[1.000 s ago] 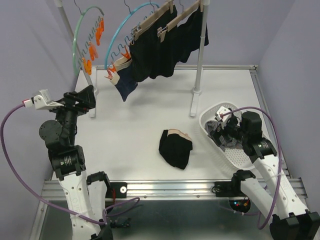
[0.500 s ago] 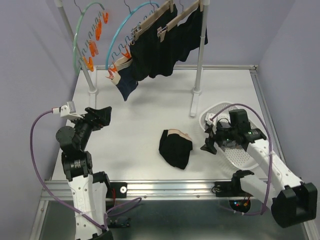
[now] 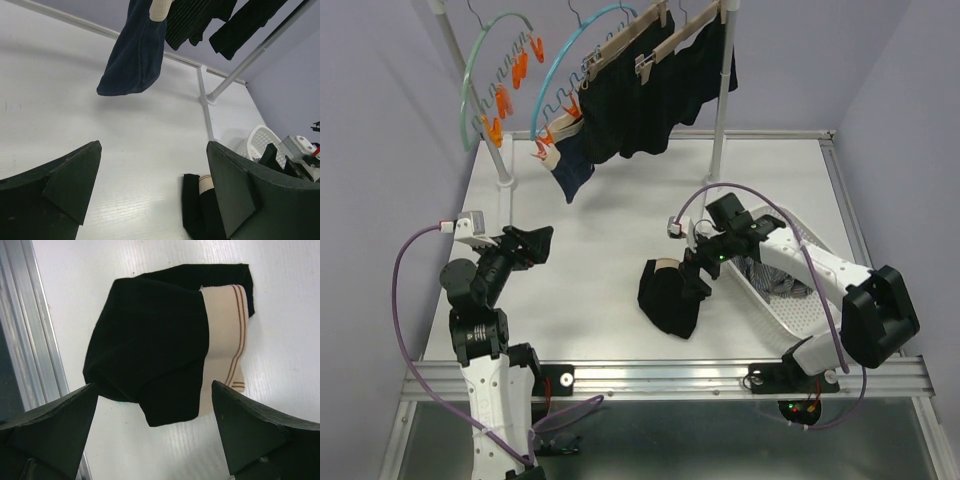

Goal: Remove the underwear clipped to the hanger
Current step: Pick up the underwear from the center of the board.

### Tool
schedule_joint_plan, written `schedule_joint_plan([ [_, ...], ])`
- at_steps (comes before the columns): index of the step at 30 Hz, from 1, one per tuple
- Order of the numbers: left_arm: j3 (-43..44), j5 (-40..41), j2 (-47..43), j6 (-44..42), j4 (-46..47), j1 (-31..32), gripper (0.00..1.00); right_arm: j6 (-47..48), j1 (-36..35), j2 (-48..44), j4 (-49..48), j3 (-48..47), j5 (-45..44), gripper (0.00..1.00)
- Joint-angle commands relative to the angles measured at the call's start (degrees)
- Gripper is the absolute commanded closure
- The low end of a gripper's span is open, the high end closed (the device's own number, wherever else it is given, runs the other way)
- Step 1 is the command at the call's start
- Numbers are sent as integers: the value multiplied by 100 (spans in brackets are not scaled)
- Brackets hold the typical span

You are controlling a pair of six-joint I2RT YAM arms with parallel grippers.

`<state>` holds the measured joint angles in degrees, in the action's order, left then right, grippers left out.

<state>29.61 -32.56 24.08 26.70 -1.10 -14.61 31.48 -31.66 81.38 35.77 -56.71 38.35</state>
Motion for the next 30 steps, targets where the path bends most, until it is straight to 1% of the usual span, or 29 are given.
schedule_joint_plan([
  [1, 1, -128, -105, -182, 304, 28, 2, -634, -209, 193, -88, -367, 234, 0],
  [4, -7, -146, -96, -165, 339, 37, 2, -749, -279, 369, -105, -367, 331, 0],
  [9, -25, -155, -131, -147, 365, 37, 2, -907, -429, 677, -333, -113, 6, 0],
  [12, -25, -172, -140, -139, 365, 46, 2, -916, -438, 809, -360, -86, -3, 11],
  [13, -25, -172, -131, -139, 365, 46, 2, -916, -446, 818, -360, -121, 23, 21],
  [15, -25, -172, -122, -139, 365, 55, 2, -907, -438, 826, -360, -139, 137, 33],
  [16, -25, -163, -131, -139, 365, 46, 2, -899, -446, 826, -351, -139, 216, 48],
  [18, -25, -181, -114, -139, 365, 55, 2, -872, -438, 826, -351, -130, 235, 66],
  [19, -25, -172, -114, -139, 365, 64, 2, -863, -438, 818, -343, -130, 235, 89],
  [20, -25, -172, -122, -139, 365, 55, 2, -837, -438, 800, -343, -130, 208, 100],
  [23, -25, -190, -140, -139, 365, 64, 2, -723, -438, 660, -273, -130, 252, 100],
  [26, -25, -190, -157, -147, 365, 72, 2, -92, -385, 344, 305, -367, 209, 99],
  [30, -25, -190, -140, -156, 365, 99, 2, 357, -148, -192, 938, -920, 42, 99],
])
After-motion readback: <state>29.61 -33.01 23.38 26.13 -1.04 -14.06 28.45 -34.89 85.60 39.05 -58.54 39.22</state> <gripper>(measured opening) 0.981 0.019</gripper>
